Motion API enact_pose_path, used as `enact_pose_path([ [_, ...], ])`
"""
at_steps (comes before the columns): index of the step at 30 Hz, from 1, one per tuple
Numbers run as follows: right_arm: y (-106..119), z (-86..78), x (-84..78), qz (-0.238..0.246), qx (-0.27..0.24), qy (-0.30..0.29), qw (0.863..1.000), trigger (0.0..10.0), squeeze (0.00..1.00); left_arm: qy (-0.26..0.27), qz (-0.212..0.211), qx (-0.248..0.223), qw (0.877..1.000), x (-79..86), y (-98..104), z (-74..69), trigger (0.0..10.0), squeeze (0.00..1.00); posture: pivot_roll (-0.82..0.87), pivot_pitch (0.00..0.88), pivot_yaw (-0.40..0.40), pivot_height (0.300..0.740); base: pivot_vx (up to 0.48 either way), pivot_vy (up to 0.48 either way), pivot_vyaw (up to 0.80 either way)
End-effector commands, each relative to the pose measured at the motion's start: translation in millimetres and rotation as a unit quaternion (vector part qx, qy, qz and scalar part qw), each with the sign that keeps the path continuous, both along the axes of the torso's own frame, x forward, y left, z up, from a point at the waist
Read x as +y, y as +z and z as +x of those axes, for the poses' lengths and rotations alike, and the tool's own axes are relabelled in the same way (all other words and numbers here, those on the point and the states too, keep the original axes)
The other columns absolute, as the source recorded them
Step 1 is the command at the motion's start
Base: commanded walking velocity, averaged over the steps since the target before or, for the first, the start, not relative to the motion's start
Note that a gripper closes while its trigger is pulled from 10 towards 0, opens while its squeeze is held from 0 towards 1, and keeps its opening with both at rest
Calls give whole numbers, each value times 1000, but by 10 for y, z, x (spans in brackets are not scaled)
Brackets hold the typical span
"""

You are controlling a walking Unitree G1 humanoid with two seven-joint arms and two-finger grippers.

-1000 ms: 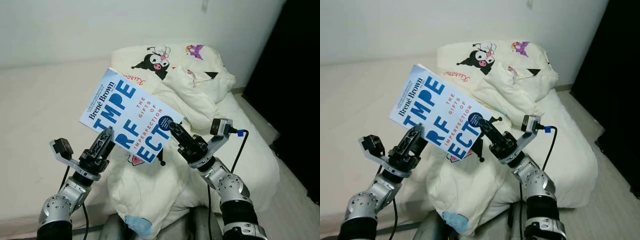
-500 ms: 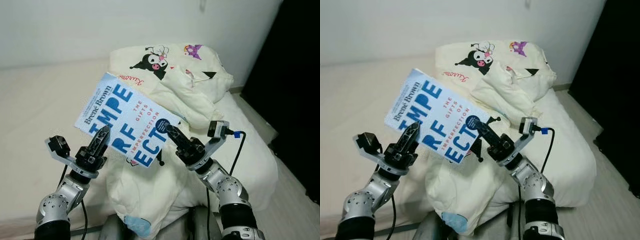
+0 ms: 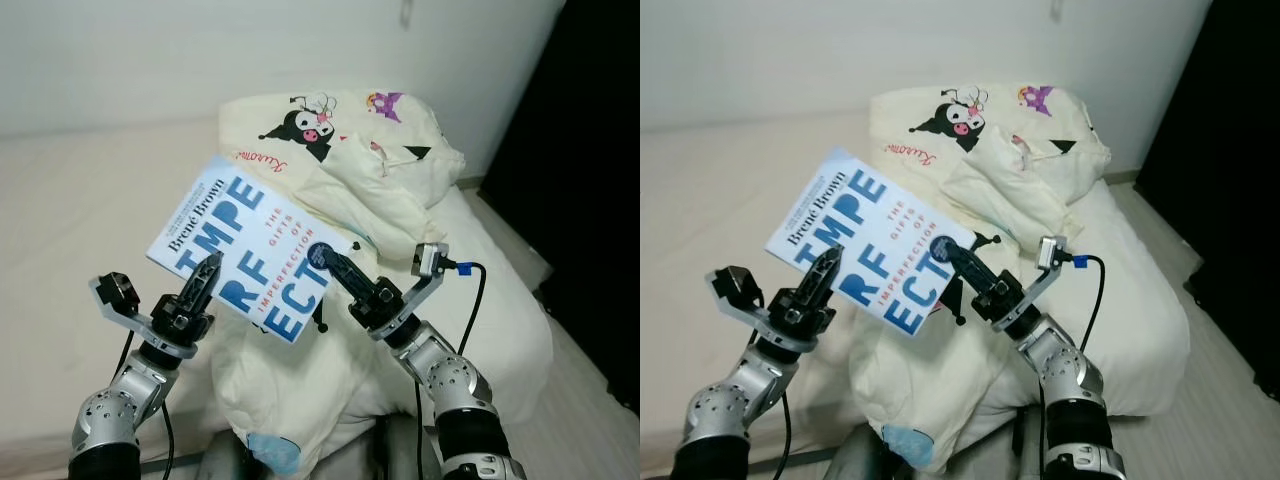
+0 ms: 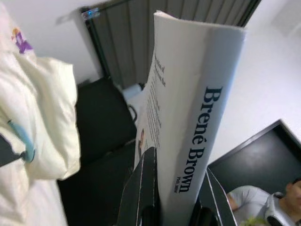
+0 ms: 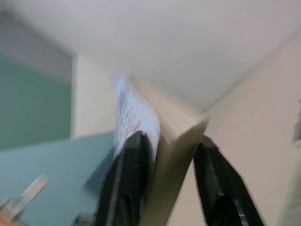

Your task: Clean up the room

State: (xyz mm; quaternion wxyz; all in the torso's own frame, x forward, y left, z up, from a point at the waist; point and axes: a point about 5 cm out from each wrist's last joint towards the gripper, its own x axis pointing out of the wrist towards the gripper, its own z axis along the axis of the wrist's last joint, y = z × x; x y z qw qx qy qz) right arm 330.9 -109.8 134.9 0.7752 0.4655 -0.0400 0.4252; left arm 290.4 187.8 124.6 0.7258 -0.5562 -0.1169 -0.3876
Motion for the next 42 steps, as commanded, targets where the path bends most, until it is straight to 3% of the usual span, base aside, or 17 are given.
enact_pose_path([
  [1,11,98,-236,2,21,-77,997,10000,1000,29,1,17,999,48,-45,26,0,0,-35,145,0,600,0,0,0],
  [6,61,127,-349,-4,17,-104,994,10000,1000,44,3,30,999,87,-83,36,0,0,-37,146,-1,600,0,0,0],
  [9,150,167,-630,-16,10,-164,986,10000,1000,84,16,55,995,177,-155,62,0,0,-38,150,-3,600,0,0,0],
  [12,189,177,-758,-24,5,-189,982,10000,1000,105,26,68,992,231,-193,72,0,0,-40,151,-1,600,0,0,0],
  [14,233,195,-982,-42,5,-234,971,10000,1000,151,51,97,982,351,-264,87,0,0,-40,155,1,600,0,0,0],
  [15,233,195,-982,-42,5,-234,971,10000,1000,151,51,97,982,351,-264,87,0,0,-40,155,1,600,0,0,0],
  [16,243,208,-1066,-48,8,-252,966,10000,1000,170,62,109,977,403,-292,93,0,0,-40,156,2,600,0,0,0],
  [18,207,227,-1338,-72,33,-307,948,10000,1000,245,108,154,951,654,-358,86,0,0,-22,171,11,600,0,0,0],
  [24,149,236,-1515,-80,68,-352,930,10000,1000,284,134,161,936,830,-311,49,0,0,0,191,19,600,0,0,0],
  [26,83,251,-1673,-85,125,-399,905,10000,1000,321,187,166,913,1007,-248,-32,0,0,37,235,32,600,0,0,0],
  [27,83,251,-1673,-85,125,-399,905,10000,1000,321,187,166,913,1007,-248,-32,0,0,37,235,32,600,0,0,0],
  [28,76,253,-1696,-91,133,-405,900,10000,686,328,198,166,909,1040,-231,-57,0,0,45,246,35,600,0,0,0],
  [29,77,252,-1720,-93,136,-409,898,10000,0,333,202,166,906,1071,-204,-88,2941,0,63,264,38,600,0,0,0],
  [30,77,250,-1745,-95,140,-415,894,10000,0,338,206,165,904,1094,-176,-112,5255,0,71,270,39,600,0,0,0],
  [33,88,242,-1853,-94,152,-436,882,10000,0,351,226,154,895,1190,-64,-216,10000,0,117,335,65,600,0,0,0],
  [38,135,230,-1935,-102,147,-444,878,10000,0,361,251,157,884,1316,48,-410,10000,0,148,397,90,600,0,0,0],
  [42,229,278,-1900,-125,122,-423,889,10000,0,360,273,164,877,1344,134,-534,10000,0,162,457,113,600,0,0,0],
])
